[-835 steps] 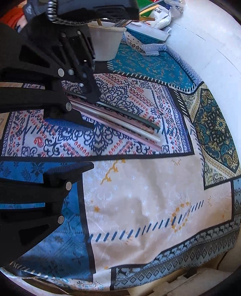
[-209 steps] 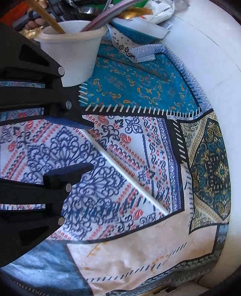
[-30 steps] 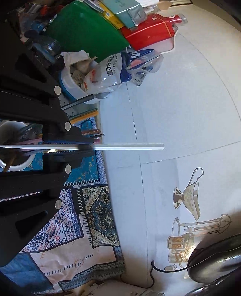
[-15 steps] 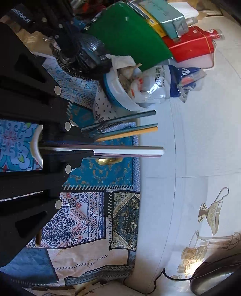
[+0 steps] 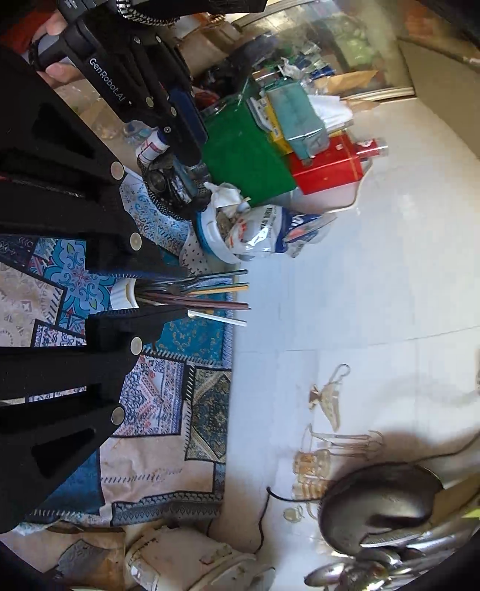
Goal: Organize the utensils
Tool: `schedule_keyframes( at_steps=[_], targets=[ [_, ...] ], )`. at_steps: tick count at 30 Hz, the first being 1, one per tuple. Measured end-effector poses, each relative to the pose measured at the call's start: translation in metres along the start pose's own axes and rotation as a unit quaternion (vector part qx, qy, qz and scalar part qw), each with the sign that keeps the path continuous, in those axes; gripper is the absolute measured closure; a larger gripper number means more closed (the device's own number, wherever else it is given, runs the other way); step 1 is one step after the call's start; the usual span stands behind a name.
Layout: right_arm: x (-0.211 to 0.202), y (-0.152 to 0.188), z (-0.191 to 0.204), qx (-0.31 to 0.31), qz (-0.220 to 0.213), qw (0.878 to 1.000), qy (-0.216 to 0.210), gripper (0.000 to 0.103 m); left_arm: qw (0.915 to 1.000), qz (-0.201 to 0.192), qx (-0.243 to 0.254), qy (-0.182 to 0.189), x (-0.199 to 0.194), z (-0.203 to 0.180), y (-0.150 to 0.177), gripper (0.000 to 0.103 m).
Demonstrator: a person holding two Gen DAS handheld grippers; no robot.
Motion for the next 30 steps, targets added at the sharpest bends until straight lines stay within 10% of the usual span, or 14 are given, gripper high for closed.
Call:
schedule_keyframes(
  at_steps=[6, 13, 20, 30],
  targets=[
    [-0.101, -0.006, -0.003, -0.005, -0.106, 0.994, -0.011, 0.072, 0.9958, -0.076, 0.022, -0.045, -0.083, -0.046, -0.026, 0.052],
    [-0.149, 0.005, -0.008, 0.012, -0.172, 0.985, 0.006, 0.028, 0.9875, -0.133, 0.022, -0.081, -0.146, -0.076, -0.031, 0.007],
    [-0.174, 0.017, -0.009, 0.006, -0.201, 0.979, 0.026, 0.002, 0.9846, -0.136, 0.017, -0.108, -0.164, -0.085, -0.02, 0.001],
    [-0.173, 0.026, -0.007, 0.0, -0.191, 0.981, 0.045, 0.0, 0.9844, -0.131, 0.021, -0.116, -0.167, -0.089, -0.011, 0.001]
  ],
)
Point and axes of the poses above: each gripper's, at about its wrist camera, not at the fingertips, and x roughly the way its jaws point, z to its left, y to its underside, the point moved 1 cm from there along x, roughly the way its jaws point, and after that the axes turned 15 degrees about x, right-handed, at the moved point
